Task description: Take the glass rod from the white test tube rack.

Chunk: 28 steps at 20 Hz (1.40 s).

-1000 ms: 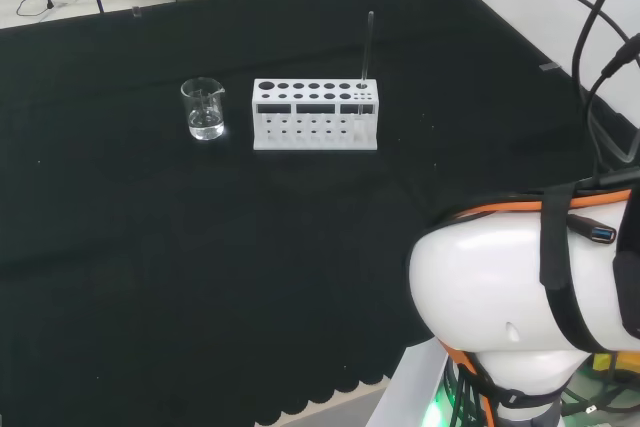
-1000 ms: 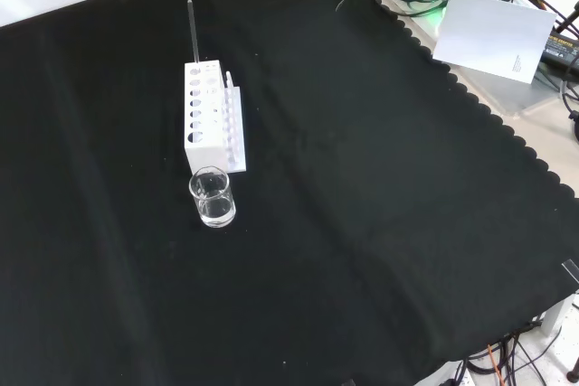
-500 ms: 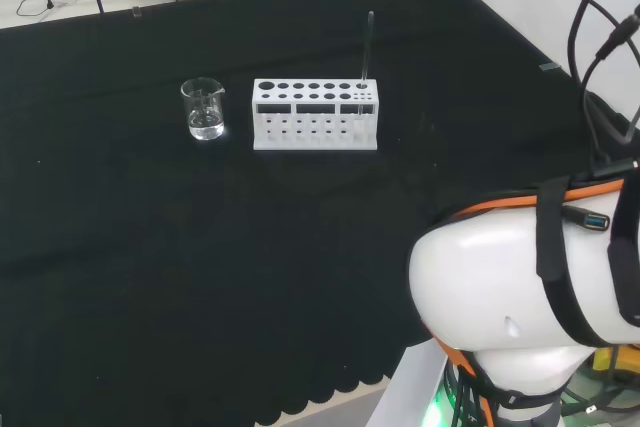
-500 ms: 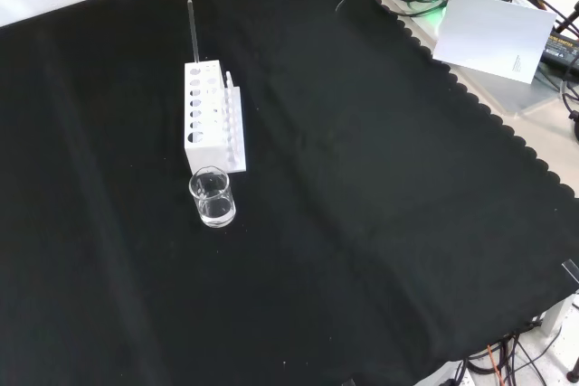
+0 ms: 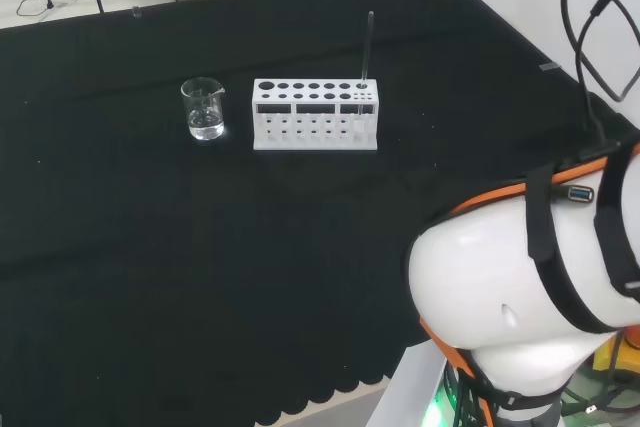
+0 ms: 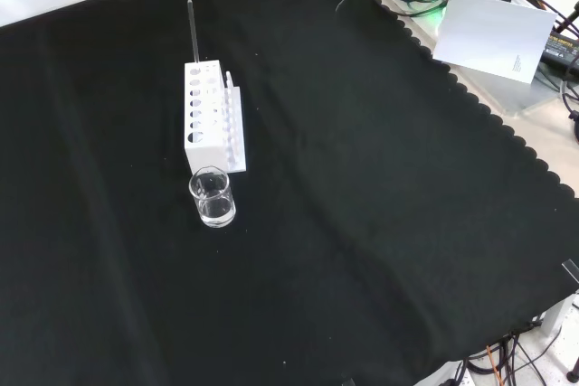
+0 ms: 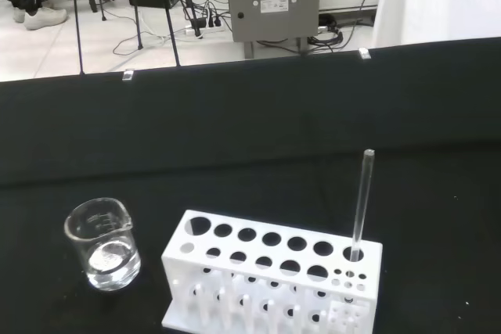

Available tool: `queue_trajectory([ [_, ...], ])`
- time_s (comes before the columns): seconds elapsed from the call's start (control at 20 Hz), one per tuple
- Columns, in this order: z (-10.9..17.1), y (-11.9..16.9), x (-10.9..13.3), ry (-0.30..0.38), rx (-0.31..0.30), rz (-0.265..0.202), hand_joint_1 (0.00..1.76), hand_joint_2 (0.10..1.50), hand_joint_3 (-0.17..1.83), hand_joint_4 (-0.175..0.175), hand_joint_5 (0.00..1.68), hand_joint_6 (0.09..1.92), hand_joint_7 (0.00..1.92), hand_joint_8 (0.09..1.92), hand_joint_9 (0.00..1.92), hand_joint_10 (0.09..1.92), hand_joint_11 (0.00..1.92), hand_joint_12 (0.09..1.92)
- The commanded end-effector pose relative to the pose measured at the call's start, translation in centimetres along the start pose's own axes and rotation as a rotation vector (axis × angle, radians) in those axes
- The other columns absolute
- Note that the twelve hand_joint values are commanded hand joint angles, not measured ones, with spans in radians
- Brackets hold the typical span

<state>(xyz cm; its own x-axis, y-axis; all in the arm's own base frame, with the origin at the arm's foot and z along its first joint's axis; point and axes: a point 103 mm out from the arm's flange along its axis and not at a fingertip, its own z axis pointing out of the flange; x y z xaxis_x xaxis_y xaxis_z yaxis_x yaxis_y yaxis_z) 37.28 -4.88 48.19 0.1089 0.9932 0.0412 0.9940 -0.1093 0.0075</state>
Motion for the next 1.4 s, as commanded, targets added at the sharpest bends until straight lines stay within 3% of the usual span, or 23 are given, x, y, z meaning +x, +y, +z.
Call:
queue_trajectory([
  [0.05, 1.7, 3.7, -2.9, 0.023, 0.008, 0.009, 0.73, 0.78, 0.63, -0.175, 0.12, 0.09, 0.02, 0.85, 0.1, 0.89, 0.0, 1.35],
  [0.4, 2.7, 7.2, -4.1, 0.013, 0.017, -0.002, 0.73, 0.78, 0.64, -0.175, 0.14, 0.09, 0.06, 0.88, 0.2, 0.91, 0.0, 1.42],
  [0.55, 2.8, 8.5, -4.4, -0.058, 0.008, -0.02, 0.73, 0.78, 0.64, -0.175, 0.14, 0.09, 0.07, 0.89, 0.22, 0.91, 0.0, 1.43],
  [1.05, 6.8, 13.4, -6.8, 0.01, 0.053, -0.051, 0.73, 0.78, 0.65, -0.175, 0.24, 0.09, 0.2, 0.9, 0.48, 0.85, 0.1, 1.48],
  [1.4, 9.9, 14.5, -7.7, 0.019, 0.088, -0.074, 0.73, 0.79, 0.65, -0.175, 0.34, 0.09, 0.33, 0.91, 0.67, 0.84, 0.23, 1.45],
])
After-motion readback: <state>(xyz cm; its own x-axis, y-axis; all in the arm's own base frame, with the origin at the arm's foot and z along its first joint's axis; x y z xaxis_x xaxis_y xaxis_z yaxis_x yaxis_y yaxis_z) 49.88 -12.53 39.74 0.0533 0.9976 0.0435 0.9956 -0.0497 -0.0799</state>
